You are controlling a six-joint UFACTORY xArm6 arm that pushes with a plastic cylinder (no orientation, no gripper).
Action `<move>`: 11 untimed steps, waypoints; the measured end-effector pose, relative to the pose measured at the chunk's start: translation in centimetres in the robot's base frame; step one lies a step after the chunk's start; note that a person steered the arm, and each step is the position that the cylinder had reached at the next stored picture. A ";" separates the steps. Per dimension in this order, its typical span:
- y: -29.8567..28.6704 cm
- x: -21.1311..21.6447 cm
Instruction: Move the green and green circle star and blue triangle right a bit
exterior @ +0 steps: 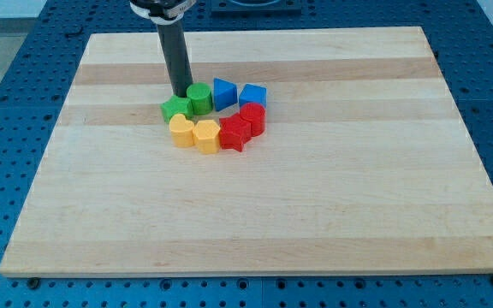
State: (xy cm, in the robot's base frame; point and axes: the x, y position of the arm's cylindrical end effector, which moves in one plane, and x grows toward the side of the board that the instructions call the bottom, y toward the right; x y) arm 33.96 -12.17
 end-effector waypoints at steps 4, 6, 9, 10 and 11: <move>-4.5 -0.6; -8.3 -1.9; -7.8 3.9; -5.5 4.4; -5.4 4.5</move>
State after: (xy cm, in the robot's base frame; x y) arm 38.46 -17.55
